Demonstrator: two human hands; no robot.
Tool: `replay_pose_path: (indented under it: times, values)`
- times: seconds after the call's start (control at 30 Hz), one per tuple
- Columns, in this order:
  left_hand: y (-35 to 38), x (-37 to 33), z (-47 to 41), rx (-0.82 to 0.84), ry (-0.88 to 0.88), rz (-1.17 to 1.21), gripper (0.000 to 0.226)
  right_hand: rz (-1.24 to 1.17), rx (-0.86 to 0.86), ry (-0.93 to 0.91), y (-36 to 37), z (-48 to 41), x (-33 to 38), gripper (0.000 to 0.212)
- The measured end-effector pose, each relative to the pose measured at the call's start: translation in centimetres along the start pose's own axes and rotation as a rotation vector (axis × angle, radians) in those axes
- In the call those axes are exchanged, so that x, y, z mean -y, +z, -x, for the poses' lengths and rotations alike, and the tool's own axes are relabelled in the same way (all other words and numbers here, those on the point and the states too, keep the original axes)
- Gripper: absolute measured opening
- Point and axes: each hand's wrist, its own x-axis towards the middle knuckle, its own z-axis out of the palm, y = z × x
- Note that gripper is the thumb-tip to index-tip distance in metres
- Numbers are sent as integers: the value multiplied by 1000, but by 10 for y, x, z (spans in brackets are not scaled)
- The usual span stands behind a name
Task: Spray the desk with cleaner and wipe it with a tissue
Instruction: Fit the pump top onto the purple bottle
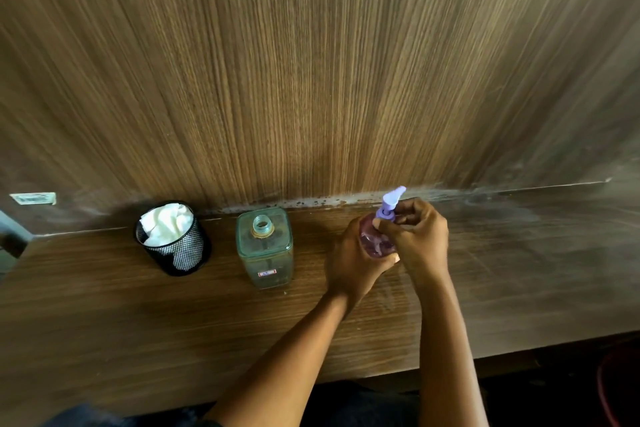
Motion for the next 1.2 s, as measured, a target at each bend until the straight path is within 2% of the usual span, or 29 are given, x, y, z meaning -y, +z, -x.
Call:
replay_pose_path:
  times: [0.13,0.23,0.27,0.37,0.57,0.7,0.8,0.9,1.03,1.2]
  values:
    - [0,0,2,1,-1,11,45,42,-54,-34,8,4,3,35]
    - [0,0,3,-2,4,-3,52,-117,65,-5,3,5,0,48]
    - [1,0,2,-3,1,-5,56,-184,113,21,-1,4,-1,48]
    - [1,-2,2,0,-15,-7,62,-254,163,56,-9,3,-5,26]
    - [2,3,2,5,-17,-18,65,-168,10,58,-2,1,-3,21]
    - [3,5,3,3,0,14,55,-123,-28,24,6,3,1,33]
    - [3,4,3,15,5,19,56,-120,55,13,3,5,2,37]
    - [3,1,4,11,4,-18,61,-304,220,78,-8,7,-3,57]
    - [4,1,2,2,-31,-15,66,-420,160,109,-13,7,-5,33]
    - [4,3,2,-6,-32,-1,68,-359,77,81,-10,5,-1,25]
